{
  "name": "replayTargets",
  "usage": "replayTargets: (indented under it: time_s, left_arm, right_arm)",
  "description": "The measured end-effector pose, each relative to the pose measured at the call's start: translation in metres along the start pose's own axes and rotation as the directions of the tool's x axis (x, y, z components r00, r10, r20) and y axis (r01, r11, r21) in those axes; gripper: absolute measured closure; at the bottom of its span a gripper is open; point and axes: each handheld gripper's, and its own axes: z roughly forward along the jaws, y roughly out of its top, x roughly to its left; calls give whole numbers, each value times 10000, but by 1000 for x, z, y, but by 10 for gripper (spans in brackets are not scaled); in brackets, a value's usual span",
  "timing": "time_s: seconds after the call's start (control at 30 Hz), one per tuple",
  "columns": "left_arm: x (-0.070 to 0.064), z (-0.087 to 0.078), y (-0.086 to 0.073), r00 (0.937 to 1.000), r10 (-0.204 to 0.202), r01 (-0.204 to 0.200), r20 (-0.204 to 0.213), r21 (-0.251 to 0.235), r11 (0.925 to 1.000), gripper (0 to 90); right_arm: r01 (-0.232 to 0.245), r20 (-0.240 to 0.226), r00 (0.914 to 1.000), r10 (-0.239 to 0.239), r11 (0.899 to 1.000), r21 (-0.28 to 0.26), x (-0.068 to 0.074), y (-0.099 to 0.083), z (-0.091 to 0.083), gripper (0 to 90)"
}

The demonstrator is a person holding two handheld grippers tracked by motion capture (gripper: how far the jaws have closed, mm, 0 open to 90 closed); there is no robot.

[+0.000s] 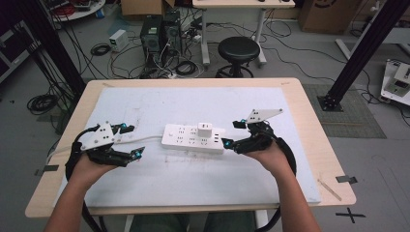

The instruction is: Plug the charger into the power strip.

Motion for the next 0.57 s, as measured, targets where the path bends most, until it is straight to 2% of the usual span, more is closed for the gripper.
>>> replayTargets:
  time_s: [0.27, 0.57]
  left_arm:
    - [2, 7, 0, 9998, -70, 69, 204, 80, 9999, 213]
    - [2, 12, -1, 9998, -75, 69, 209, 263, 9996, 213]
  right_arm:
    - [-181, 88, 9998, 182, 9998, -90, -3, -1, -1, 196]
    - [-222, 108, 9997, 223, 9997, -109, -6, -2, -2, 196]
